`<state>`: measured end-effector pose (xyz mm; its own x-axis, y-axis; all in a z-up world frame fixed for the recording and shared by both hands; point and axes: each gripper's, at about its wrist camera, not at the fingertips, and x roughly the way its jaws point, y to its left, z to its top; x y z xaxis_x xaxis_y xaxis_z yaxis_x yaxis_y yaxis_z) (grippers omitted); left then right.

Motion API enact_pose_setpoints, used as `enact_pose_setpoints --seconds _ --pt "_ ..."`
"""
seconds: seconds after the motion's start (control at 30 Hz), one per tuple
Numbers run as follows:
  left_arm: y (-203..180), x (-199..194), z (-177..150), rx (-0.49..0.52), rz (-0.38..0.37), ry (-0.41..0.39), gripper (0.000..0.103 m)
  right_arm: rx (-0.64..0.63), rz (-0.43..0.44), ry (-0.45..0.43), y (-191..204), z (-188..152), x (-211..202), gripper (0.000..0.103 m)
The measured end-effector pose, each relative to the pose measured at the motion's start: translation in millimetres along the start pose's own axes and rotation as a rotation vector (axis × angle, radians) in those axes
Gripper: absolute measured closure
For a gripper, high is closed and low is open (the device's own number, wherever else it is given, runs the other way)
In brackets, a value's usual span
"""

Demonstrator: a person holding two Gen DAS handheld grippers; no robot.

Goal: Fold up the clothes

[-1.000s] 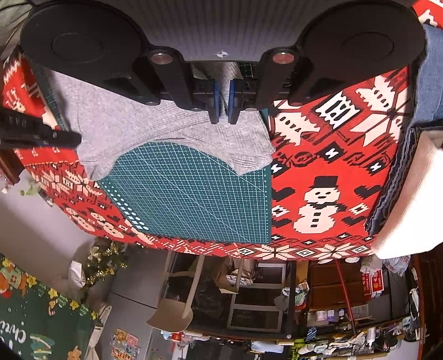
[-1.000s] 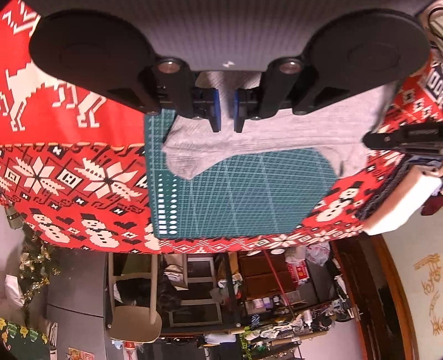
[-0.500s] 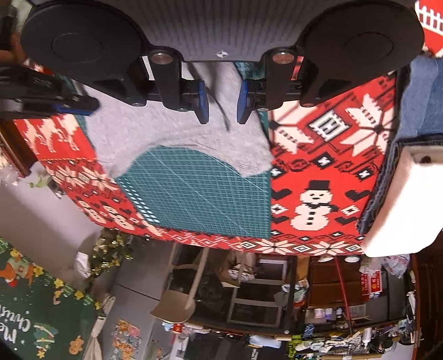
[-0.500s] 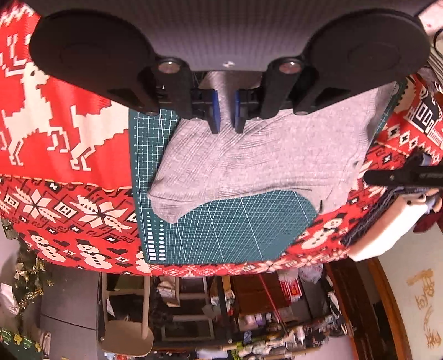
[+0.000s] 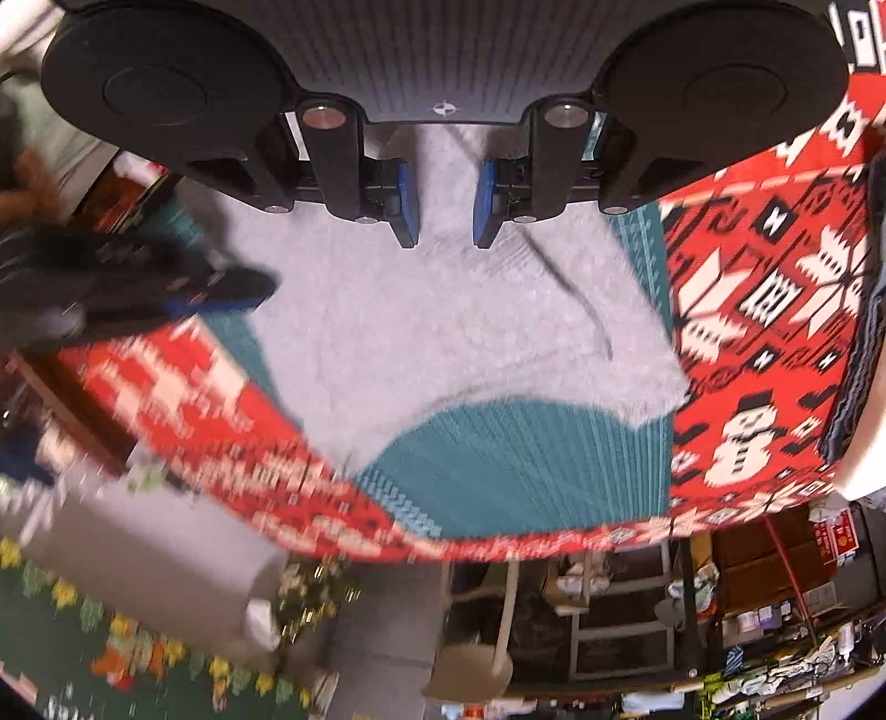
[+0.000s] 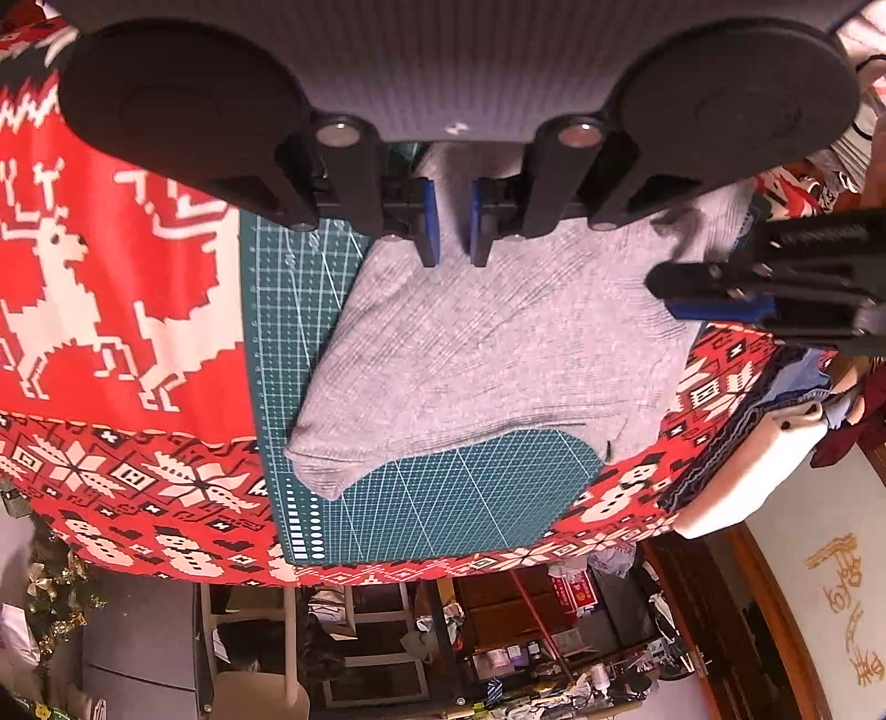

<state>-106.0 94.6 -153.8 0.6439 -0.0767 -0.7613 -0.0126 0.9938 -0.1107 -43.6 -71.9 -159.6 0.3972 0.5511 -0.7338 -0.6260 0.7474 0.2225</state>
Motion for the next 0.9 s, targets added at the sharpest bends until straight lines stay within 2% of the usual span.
enact_pose_setpoints --seconds 0.53,0.67,0.9 --pt "14 -22 -27 -0.059 -0.03 0.038 0.082 -0.051 0.005 0.071 8 -26 -26 0.089" --pt "17 -28 -33 -0.089 -0.043 0.045 0.082 -0.022 0.009 0.106 2 -29 -29 0.083" --pt "19 -37 -40 -0.115 -0.032 0.055 0.082 0.025 0.012 0.08 -8 -30 -40 0.079"
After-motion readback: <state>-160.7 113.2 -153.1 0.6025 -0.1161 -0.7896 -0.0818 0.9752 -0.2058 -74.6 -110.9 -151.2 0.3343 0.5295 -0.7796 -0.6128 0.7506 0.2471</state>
